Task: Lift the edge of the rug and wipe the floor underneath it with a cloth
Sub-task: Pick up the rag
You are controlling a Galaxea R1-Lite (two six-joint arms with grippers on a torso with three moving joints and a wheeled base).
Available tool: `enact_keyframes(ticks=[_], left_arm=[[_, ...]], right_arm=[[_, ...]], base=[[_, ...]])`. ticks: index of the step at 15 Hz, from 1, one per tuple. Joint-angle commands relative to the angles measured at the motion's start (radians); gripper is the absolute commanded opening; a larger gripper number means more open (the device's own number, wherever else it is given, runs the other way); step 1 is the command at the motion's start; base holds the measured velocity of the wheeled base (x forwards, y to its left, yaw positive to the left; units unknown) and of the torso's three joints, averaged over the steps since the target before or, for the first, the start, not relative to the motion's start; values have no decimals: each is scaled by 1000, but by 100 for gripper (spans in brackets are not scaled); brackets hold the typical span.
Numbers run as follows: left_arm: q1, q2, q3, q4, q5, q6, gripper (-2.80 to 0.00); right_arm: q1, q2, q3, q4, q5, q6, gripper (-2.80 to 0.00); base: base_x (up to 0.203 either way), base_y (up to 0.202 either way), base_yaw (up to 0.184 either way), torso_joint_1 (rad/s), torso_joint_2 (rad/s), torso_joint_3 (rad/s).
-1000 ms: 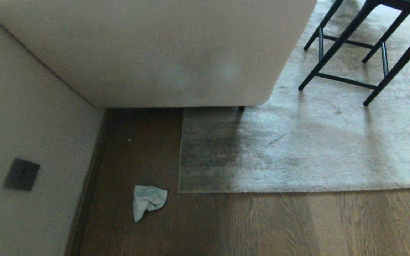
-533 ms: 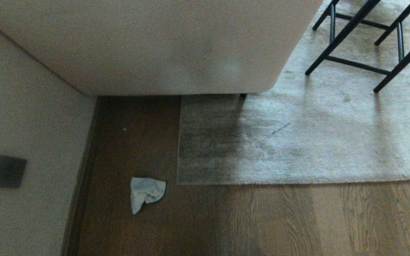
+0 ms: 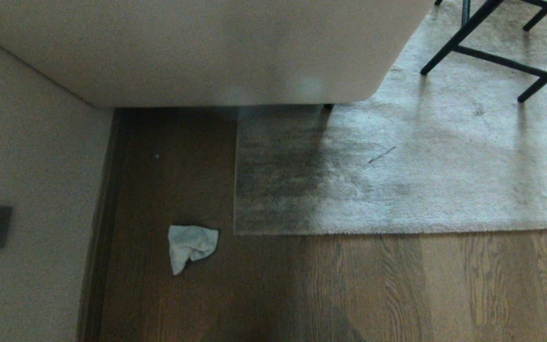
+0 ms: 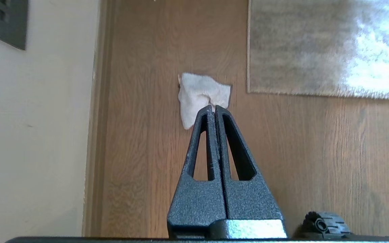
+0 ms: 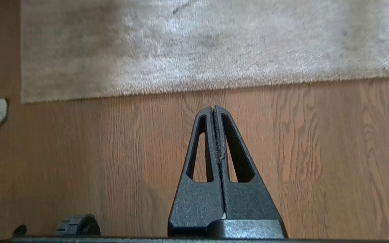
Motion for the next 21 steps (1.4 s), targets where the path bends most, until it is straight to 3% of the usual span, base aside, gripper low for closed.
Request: enact_keyframes(ticks=[1,21], left_arm=[[0,0,1,-1,2,-1,-280],[0,0,0,0,2,-1,-280]], right_arm=[[0,2,0,0,0,0,-280],[0,2,0,0,-2,0,-280]], base=[[0,0,0,2,-2,-194],[0,0,0,2,2,-196]])
